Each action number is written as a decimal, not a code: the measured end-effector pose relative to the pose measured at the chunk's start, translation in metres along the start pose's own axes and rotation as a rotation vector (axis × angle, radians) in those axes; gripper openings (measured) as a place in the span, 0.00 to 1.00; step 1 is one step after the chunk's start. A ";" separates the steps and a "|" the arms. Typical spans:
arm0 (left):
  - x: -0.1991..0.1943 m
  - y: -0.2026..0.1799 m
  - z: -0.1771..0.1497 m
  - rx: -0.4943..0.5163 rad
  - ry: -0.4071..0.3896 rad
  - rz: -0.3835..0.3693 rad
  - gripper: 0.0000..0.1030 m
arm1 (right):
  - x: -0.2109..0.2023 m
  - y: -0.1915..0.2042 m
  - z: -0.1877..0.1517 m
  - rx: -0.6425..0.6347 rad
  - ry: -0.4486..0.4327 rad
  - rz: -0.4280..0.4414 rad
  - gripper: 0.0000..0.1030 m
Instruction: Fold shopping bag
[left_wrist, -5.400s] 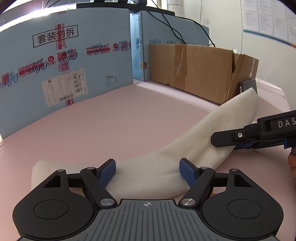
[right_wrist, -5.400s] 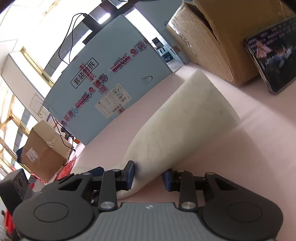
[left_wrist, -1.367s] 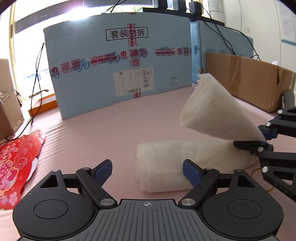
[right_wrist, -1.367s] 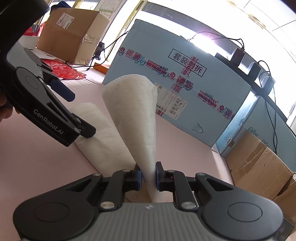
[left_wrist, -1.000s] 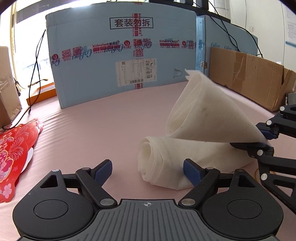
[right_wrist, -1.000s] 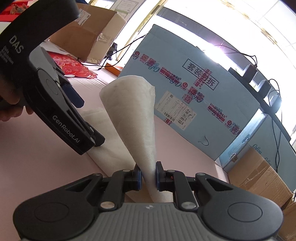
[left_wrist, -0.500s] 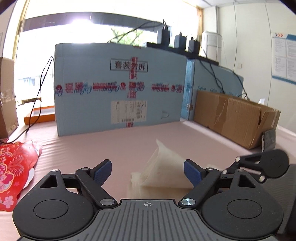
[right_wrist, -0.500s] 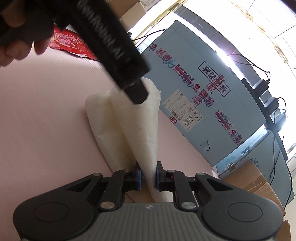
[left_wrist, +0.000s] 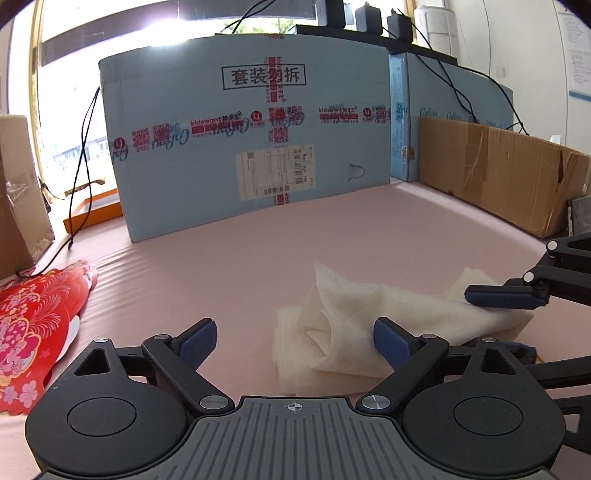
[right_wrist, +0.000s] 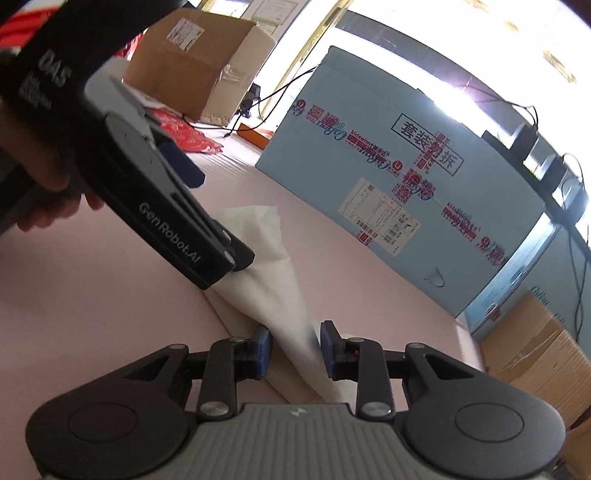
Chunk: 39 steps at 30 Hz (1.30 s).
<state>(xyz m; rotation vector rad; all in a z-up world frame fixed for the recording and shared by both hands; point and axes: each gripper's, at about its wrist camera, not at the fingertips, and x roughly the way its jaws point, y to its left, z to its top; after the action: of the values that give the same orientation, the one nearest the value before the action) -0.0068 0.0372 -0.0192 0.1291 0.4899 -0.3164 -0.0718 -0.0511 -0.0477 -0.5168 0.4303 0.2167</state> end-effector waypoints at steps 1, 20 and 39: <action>0.000 -0.001 0.000 0.004 0.000 0.002 0.91 | -0.004 -0.010 -0.001 0.063 -0.007 0.055 0.34; 0.006 -0.011 0.009 0.071 0.003 -0.012 0.92 | 0.001 -0.069 -0.029 0.482 -0.002 0.303 0.23; -0.007 -0.006 -0.008 -0.001 0.071 -0.214 0.61 | 0.023 -0.139 -0.074 0.979 0.063 0.355 0.24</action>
<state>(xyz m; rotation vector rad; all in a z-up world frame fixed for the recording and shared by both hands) -0.0183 0.0348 -0.0232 0.0871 0.5755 -0.5221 -0.0343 -0.2052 -0.0566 0.5196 0.6261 0.2997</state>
